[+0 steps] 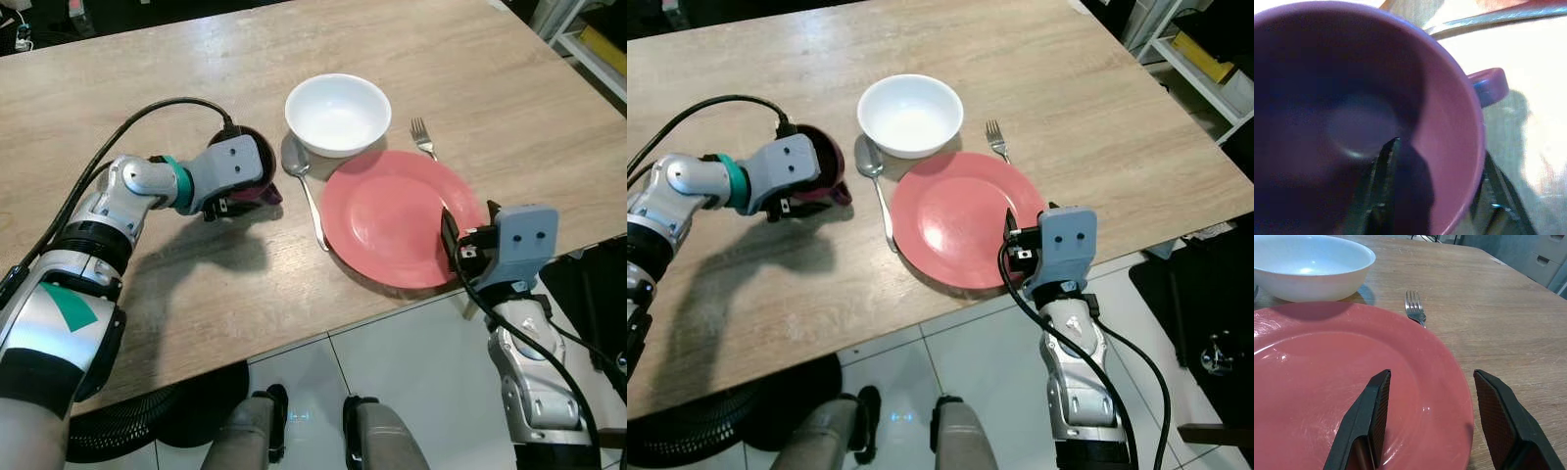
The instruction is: Setting the table
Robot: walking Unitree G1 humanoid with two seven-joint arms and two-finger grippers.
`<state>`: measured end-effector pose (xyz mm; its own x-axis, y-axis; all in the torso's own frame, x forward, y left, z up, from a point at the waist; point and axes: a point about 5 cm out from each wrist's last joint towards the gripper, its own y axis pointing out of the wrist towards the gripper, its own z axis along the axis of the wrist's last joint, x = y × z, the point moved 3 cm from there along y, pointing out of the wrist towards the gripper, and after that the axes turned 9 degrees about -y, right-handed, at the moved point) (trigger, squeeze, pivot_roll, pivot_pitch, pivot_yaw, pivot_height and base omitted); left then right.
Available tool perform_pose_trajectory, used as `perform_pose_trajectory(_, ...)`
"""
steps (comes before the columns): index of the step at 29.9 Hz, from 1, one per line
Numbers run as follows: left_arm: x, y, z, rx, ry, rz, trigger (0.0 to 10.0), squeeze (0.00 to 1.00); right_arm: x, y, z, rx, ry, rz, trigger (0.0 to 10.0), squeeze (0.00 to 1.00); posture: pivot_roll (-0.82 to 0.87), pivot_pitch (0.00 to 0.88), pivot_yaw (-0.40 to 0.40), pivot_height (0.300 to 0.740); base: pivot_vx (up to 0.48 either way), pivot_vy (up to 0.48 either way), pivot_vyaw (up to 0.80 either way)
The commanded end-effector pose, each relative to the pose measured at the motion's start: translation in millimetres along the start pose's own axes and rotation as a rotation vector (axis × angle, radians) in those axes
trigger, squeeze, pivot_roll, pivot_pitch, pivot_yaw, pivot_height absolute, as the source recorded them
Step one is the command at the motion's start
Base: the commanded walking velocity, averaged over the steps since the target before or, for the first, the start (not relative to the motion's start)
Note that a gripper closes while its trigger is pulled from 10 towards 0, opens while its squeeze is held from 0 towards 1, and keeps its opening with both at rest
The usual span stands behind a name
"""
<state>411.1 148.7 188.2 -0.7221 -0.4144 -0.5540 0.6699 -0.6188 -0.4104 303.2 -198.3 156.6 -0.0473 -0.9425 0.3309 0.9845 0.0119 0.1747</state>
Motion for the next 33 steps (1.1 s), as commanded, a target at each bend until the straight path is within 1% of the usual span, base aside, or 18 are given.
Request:
perform_pose_trajectory(1,6.5,0.7,-14,-0.046,0.013,0.006,0.0,0.0,2.8,-2.8,-2,-0.016,0.009,-0.014,10.0,0.0,-0.05,0.171,0.091,0.74,0.0,0.0,0.0)
perform_pose_trajectory(4,0.8,0.3,-5,0.018,0.102,0.105,0.0,0.0,2.2,-0.7,-2,-0.016,0.013,-0.02,10.0,0.0,-0.04,0.152,0.089,0.74,0.0,0.0,0.0)
perform_pose_trajectory(9,0.5,-0.2,2,0.084,0.138,0.155,0.0,0.0,-0.2,2.2,-1,-0.01,0.021,-0.02,10.0,0.0,-0.03,0.144,0.088,0.74,0.0,0.0,0.0)
perform_pose_trajectory(10,0.5,-0.2,2,0.084,0.138,0.155,0.0,0.0,-0.2,2.2,-1,-0.01,0.021,-0.02,10.0,0.0,-0.03,0.144,0.088,0.74,0.0,0.0,0.0)
perform_pose_trajectory(12,2.2,-0.8,10,0.161,0.113,0.175,0.0,0.0,-1.9,4.9,0,-0.005,0.027,-0.021,10.0,0.0,-0.03,0.127,0.086,0.74,0.0,0.0,0.0)
perform_pose_trajectory(13,3.6,-0.8,14,0.198,0.091,0.183,0.0,0.0,-2.6,6.7,1,-0.002,0.032,-0.023,10.0,0.0,-0.02,0.112,0.084,0.74,0.0,0.0,0.0)
perform_pose_trajectory(14,3.2,-1.8,17,0.238,0.045,0.208,0.0,0.0,-3.1,8.0,1,0.001,0.038,-0.027,10.0,0.0,-0.02,0.104,0.085,0.74,0.0,0.0,0.0)
perform_pose_trajectory(15,3.2,-1.8,17,0.238,0.045,0.208,0.0,0.0,-3.1,8.0,1,0.001,0.038,-0.027,10.0,0.0,-0.02,0.104,0.085,0.74,0.0,0.0,0.0)
perform_pose_trajectory(16,2.7,-2.5,18,0.26,0.013,0.224,0.0,0.0,-3.3,8.8,2,0.002,0.042,-0.03,10.0,0.0,-0.02,0.101,0.085,0.74,0.0,0.0,0.0)
perform_pose_trajectory(17,2.0,-3.5,20,0.288,-0.035,0.247,0.9,0.0,-3.4,9.4,2,0.004,0.046,-0.034,10.0,0.0,-0.01,0.094,0.085,0.74,0.0,0.0,0.0)
perform_pose_trajectory(18,2.0,-3.5,20,0.288,-0.035,0.247,0.9,0.0,-3.4,9.4,2,0.004,0.046,-0.034,10.0,0.0,-0.01,0.094,0.085,0.74,0.0,0.0,0.0)
perform_pose_trajectory(19,2.3,-4.4,21,0.309,-0.072,0.267,10.0,0.0,-3.5,10.2,3,0.006,0.049,-0.038,10.0,0.0,-0.01,0.087,0.086,0.74,0.0,0.0,0.0)
perform_pose_trajectory(22,3.1,-5.1,21,0.326,-0.102,0.283,10.0,0.0,-3.6,11.0,3,0.007,0.053,-0.041,10.0,0.0,-0.01,0.087,0.086,0.74,0.0,0.0,0.0)
perform_pose_trajectory(25,-3.2,-15.5,35,0.409,-0.269,0.355,10.0,0.0,-1.4,12.3,4,0.013,0.057,-0.054,10.0,0.0,0.0,0.078,0.086,0.74,0.0,0.0,0.0)
perform_pose_trajectory(26,-3.2,-15.5,35,0.409,-0.269,0.355,10.0,0.0,-1.4,12.3,4,0.013,0.057,-0.054,10.0,0.0,0.0,0.078,0.086,0.74,0.0,0.0,0.0)
perform_pose_trajectory(29,-3.0,-20.2,39,0.431,-0.317,0.375,10.0,0.0,0.4,12.5,4,0.014,0.059,-0.061,10.0,0.0,0.0,0.086,0.078,0.74,0.0,0.0,0.0)
perform_pose_trajectory(30,0.1,-24.4,39,0.442,-0.365,0.408,10.0,0.0,0.4,11.6,4,0.009,0.07,-0.067,10.0,0.0,0.01,0.083,0.075,0.74,0.0,0.0,0.0)
perform_pose_trajectory(33,2.1,-26.9,37,0.443,-0.398,0.427,10.0,0.0,-0.1,10.9,3,0.005,0.078,-0.071,10.0,0.0,0.01,0.083,0.075,0.74,0.0,0.0,0.0)
